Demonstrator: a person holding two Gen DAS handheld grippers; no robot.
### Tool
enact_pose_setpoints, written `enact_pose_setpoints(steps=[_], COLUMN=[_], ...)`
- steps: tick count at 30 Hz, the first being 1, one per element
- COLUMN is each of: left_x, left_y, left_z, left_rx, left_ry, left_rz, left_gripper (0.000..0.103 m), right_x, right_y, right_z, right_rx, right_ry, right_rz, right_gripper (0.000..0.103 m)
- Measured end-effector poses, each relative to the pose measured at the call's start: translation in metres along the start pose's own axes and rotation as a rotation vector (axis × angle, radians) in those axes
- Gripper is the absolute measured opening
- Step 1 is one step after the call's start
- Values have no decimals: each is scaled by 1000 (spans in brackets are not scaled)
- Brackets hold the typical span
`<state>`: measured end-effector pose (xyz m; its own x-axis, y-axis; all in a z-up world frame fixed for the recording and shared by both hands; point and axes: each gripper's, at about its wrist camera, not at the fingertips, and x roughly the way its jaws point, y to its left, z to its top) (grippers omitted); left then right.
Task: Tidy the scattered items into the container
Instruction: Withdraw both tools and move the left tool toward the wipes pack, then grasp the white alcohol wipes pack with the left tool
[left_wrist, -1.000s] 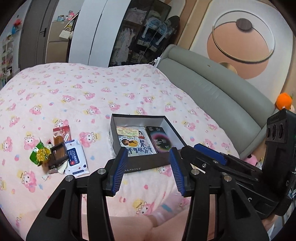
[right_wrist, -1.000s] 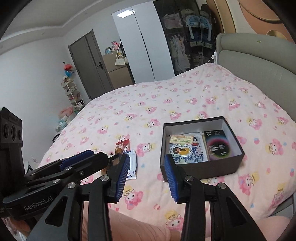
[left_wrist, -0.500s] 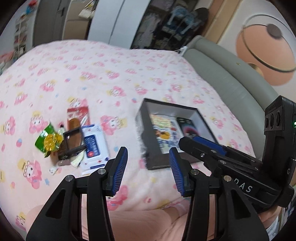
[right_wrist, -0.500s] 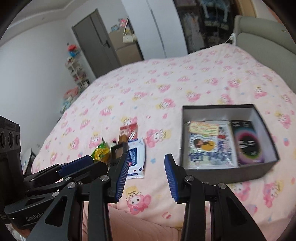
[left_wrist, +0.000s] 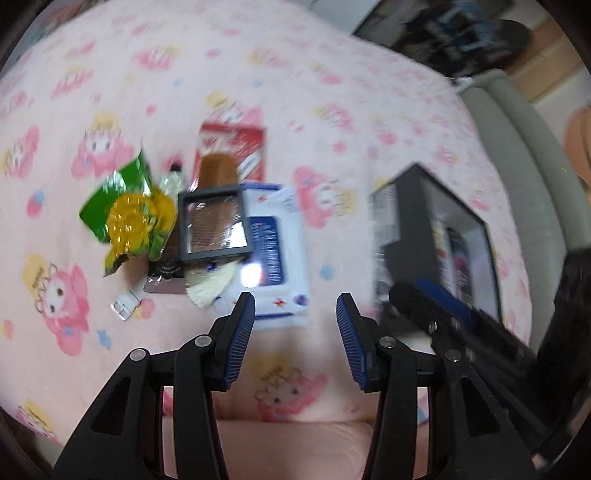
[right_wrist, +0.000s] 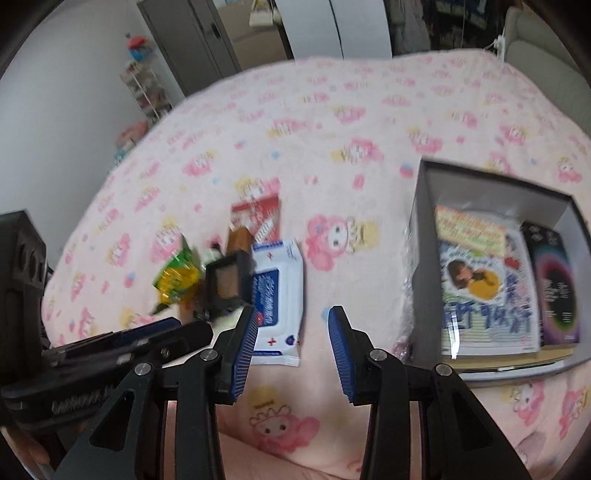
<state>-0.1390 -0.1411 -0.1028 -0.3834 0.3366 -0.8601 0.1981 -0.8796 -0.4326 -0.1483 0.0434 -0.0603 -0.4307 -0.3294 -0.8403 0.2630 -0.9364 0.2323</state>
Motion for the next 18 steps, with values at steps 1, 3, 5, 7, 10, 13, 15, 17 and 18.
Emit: enact_pose_setpoints(steps=[1, 3, 5, 7, 10, 13, 15, 17, 18], left_x=[11, 31, 47, 60, 72, 78, 82, 89, 91], left_y=[6, 15, 18, 19, 27, 32, 32, 34, 35], left_z=[3, 6, 6, 7, 8, 10, 12, 12, 12], left_rx=[-33, -104, -129, -127, -169, -195, -205, -221, -231], left_ry=[18, 60, 98, 120, 136, 119, 110, 130, 138], left_rz=[4, 4, 20, 50, 101, 198, 251, 254, 244], left_gripper=[46, 46, 46, 46, 45, 41, 41, 41, 42], right_x=[12, 36, 55, 70, 88, 100, 107, 111, 112], right_y=[-1, -5, -12, -17, -19, -21, -22, -25, -26], right_z=[-2, -6, -13, -18, -21, -19, -17, -15, -15], right_rx=[-9, -23, -3, 8, 8, 15, 27, 41, 48], right_ry=[22, 68, 126, 167, 197, 202, 188, 167, 163], right_rz=[-8, -22, -20, -3, -15, 16, 34, 50, 71], right_gripper=[35, 35, 35, 35, 35, 37, 39, 39, 39])
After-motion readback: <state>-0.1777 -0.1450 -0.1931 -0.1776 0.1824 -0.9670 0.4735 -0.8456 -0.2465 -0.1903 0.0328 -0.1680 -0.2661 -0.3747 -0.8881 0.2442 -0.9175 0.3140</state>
